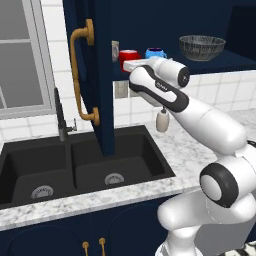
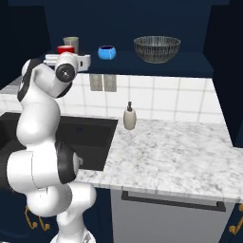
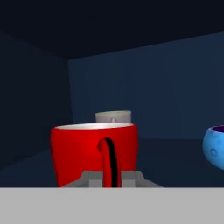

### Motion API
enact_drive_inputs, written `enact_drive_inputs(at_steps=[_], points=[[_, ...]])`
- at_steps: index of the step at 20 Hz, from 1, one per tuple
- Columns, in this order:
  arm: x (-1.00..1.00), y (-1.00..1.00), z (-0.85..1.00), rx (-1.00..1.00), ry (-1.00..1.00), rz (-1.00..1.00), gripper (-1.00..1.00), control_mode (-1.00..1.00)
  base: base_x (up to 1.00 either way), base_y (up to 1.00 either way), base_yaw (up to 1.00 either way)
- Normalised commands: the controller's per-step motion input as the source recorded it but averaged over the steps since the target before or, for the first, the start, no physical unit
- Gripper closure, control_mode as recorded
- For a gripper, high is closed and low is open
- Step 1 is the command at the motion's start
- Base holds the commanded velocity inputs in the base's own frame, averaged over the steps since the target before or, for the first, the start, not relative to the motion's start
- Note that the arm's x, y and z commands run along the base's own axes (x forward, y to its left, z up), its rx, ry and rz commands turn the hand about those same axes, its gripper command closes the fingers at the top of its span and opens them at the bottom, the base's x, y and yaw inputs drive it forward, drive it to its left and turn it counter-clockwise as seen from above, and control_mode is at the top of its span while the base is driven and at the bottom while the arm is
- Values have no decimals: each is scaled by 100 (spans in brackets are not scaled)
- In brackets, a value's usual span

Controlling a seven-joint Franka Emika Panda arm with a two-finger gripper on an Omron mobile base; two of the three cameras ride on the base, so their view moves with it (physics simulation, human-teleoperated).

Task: Gather all objects into one cabinet and sort the glasses and bowls to opposite sides.

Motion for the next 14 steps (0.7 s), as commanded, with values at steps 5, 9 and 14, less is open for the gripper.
enact_drive_inputs(at_steps=[5,9,14], points=[[5,2,0,0,5,0,100,-100,0,0,0],[21,27,0,-3,0,0,100,-100,0,0,0],[12,28,0,-2,0,0,100,-100,0,0,0]])
